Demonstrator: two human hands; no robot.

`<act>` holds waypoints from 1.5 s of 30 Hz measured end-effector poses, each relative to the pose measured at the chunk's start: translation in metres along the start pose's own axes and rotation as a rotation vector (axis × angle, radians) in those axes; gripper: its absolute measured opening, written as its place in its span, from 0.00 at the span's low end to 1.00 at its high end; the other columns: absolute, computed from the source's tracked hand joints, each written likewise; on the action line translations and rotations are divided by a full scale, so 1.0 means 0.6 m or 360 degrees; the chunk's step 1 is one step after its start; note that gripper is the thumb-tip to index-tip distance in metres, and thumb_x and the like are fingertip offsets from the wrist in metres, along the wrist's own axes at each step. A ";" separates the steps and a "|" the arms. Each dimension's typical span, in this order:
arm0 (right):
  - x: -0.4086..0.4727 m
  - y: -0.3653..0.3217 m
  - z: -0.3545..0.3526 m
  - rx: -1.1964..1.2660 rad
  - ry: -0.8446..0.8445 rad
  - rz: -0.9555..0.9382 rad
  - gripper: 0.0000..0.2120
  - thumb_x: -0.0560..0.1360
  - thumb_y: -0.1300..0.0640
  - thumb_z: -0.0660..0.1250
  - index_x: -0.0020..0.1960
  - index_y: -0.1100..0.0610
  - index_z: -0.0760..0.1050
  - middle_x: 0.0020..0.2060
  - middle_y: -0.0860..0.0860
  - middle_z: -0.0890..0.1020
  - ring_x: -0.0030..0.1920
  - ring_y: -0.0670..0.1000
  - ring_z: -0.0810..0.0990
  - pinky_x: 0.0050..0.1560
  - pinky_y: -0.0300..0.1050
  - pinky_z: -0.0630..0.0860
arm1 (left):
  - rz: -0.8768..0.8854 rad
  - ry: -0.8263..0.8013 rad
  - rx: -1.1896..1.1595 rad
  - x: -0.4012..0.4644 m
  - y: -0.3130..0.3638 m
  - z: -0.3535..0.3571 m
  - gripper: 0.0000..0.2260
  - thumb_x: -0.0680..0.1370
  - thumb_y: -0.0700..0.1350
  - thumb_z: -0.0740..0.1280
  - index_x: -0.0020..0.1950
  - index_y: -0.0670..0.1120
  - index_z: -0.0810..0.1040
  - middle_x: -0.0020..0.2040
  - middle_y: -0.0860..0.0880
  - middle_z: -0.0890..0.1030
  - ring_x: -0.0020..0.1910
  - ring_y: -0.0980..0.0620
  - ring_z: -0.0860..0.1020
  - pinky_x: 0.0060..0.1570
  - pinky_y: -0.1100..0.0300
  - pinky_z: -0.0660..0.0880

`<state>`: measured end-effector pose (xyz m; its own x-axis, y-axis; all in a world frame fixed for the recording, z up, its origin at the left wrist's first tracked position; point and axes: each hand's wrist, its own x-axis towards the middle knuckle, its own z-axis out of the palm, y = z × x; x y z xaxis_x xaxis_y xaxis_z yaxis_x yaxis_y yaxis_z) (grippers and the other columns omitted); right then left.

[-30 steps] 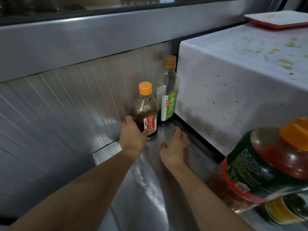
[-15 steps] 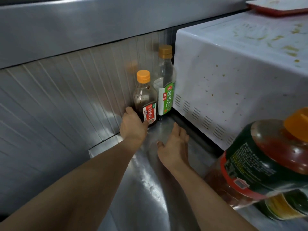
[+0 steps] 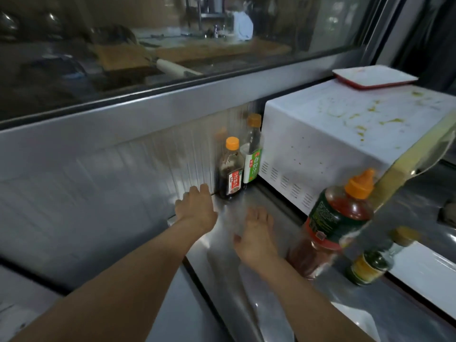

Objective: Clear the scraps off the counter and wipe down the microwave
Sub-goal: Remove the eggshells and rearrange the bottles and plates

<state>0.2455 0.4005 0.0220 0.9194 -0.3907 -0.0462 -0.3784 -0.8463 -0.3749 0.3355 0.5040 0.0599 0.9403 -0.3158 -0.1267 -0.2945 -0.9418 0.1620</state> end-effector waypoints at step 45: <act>-0.152 0.350 -0.191 0.0583 0.0577 0.0547 0.24 0.73 0.51 0.69 0.65 0.57 0.66 0.63 0.55 0.72 0.61 0.56 0.72 0.59 0.51 0.73 | 0.0207 0.0156 -0.1347 -0.176 0.297 0.034 0.46 0.62 0.51 0.80 0.72 0.45 0.58 0.68 0.46 0.70 0.66 0.46 0.70 0.64 0.48 0.70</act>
<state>0.0695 0.2168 0.0535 0.6323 -0.7713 0.0727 -0.5258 -0.4962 -0.6908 0.1802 0.3670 0.0821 0.9299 -0.3672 0.0219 -0.2110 -0.4837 0.8494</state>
